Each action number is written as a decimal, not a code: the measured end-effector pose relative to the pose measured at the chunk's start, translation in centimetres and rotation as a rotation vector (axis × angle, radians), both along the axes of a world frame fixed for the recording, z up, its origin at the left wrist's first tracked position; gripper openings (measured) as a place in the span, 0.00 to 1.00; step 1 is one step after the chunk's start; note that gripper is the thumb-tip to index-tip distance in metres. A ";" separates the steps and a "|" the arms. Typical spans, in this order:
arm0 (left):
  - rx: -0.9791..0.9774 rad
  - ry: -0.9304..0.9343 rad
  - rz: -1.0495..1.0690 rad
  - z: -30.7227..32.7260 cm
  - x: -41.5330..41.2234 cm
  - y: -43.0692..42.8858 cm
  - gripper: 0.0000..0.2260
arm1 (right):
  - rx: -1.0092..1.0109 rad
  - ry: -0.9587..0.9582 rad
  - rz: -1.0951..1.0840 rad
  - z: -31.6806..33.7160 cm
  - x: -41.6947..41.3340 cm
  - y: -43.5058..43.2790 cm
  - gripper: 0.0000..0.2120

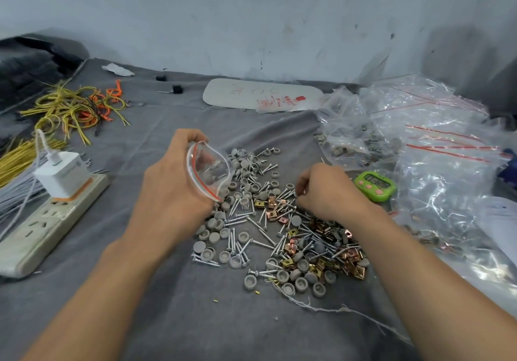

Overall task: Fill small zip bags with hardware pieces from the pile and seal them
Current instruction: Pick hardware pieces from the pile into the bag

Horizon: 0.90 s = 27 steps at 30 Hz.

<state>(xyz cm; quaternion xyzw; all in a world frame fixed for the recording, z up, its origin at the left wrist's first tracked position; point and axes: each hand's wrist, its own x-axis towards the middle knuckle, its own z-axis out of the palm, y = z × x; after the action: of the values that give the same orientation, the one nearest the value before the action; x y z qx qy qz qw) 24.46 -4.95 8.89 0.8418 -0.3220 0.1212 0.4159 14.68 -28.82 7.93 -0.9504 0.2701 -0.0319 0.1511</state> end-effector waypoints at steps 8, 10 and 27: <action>0.043 0.025 0.007 -0.4 0.0 -0.2 0.29 | -0.071 0.037 -0.017 -0.4 0.1 0.5 0.11; 0.071 0.025 0.013 -0.5 0.0 -0.3 0.30 | -0.065 0.033 -0.029 -0.5 0.1 0.5 0.10; 0.097 0.119 -0.110 -1.0 -0.7 -1.5 0.29 | 0.530 -0.648 0.204 3.4 0.8 7.4 0.13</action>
<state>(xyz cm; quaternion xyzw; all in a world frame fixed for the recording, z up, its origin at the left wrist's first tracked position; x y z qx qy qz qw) 23.77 -6.49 7.93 0.8477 -0.3479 0.0322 0.3991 15.50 -21.42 11.31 -0.8414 0.1120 -0.2431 0.4695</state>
